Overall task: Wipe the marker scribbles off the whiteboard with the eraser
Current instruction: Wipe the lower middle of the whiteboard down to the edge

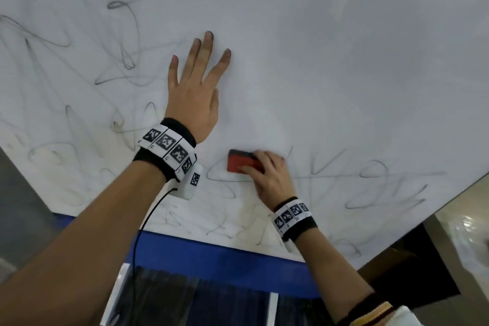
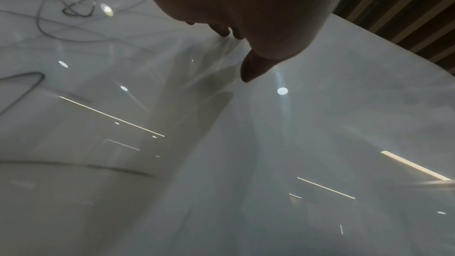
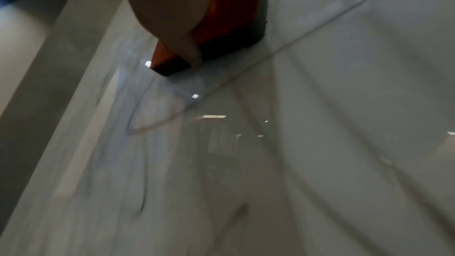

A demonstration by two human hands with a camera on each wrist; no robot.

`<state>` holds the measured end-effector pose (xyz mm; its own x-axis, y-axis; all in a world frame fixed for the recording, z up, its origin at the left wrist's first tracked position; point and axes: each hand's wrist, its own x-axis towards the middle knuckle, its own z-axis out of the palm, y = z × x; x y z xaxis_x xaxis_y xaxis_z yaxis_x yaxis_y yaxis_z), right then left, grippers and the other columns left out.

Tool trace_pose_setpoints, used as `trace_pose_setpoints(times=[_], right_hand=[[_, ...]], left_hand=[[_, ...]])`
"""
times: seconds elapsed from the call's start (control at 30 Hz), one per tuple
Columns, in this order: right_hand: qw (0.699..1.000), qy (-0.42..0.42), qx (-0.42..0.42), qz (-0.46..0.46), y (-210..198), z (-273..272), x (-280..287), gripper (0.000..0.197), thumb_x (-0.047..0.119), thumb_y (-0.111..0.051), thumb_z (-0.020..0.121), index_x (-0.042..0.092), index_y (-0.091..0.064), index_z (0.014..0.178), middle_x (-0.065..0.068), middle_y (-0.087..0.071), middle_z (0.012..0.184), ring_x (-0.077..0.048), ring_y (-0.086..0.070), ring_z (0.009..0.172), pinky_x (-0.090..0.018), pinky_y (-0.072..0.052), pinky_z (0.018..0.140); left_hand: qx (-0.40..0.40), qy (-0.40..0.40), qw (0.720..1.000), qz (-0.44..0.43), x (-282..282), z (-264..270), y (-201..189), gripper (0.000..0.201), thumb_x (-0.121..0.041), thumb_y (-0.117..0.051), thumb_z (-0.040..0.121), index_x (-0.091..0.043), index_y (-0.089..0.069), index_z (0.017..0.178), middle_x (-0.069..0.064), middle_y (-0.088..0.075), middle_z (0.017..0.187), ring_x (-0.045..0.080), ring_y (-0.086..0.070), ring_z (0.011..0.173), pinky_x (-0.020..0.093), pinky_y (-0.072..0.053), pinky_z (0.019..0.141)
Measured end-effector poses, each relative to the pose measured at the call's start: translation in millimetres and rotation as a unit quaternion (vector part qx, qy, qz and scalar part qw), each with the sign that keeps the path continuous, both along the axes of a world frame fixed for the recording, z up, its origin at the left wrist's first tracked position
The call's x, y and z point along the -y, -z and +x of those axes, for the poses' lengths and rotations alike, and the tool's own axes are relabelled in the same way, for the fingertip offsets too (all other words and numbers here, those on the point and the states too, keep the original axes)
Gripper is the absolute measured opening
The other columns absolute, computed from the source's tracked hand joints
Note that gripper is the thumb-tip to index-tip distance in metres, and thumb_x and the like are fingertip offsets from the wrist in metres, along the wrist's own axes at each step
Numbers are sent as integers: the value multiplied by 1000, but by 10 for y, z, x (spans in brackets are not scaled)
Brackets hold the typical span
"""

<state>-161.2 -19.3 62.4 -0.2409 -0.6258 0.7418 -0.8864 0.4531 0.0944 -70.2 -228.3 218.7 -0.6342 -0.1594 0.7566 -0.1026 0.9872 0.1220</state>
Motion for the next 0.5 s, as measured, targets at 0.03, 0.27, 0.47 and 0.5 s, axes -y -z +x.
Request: trace_pose_setpoints(times=[0.03, 0.27, 0.47, 0.5], right_hand=[[999, 20, 5, -48, -117, -47, -105, 40, -6, -78, 74, 21, -79, 104, -16, -60, 124, -35, -53, 109, -47, -48, 93], [944, 78, -22, -320, -764, -228, -114, 34, 1, -76, 86, 19, -79, 115, -15, -50, 131, -37, -49, 116, -50, -50, 97], [997, -43, -62, -1, 662, -9, 402, 37, 1, -59, 92, 25, -80, 109, -11, -60, 128, -31, -53, 110, -46, -55, 87], [993, -65, -63, 70, 822, 60, 436, 37, 3, -55, 91, 25, -80, 108, -10, -65, 125, -30, -51, 112, -47, -58, 87]], left_hand=[[-2, 1, 1000, 3, -5, -3, 0, 75, -9, -47, 93, -29, -19, 159, 7, -2, 169, 23, -4, 156, 55, -7, 124], [-12, 10, 1000, 24, -48, -43, 68, 70, -14, -44, 96, -28, -17, 159, 8, -2, 169, 25, -2, 156, 57, -7, 124], [-14, 3, 1000, -10, 24, -49, 95, 71, -14, -44, 96, -28, -16, 160, 9, -4, 168, 25, -4, 156, 56, -8, 124], [-14, 4, 1000, -10, 21, -46, 104, 71, -14, -44, 96, -28, -16, 160, 9, -4, 168, 25, -4, 156, 56, -8, 124]])
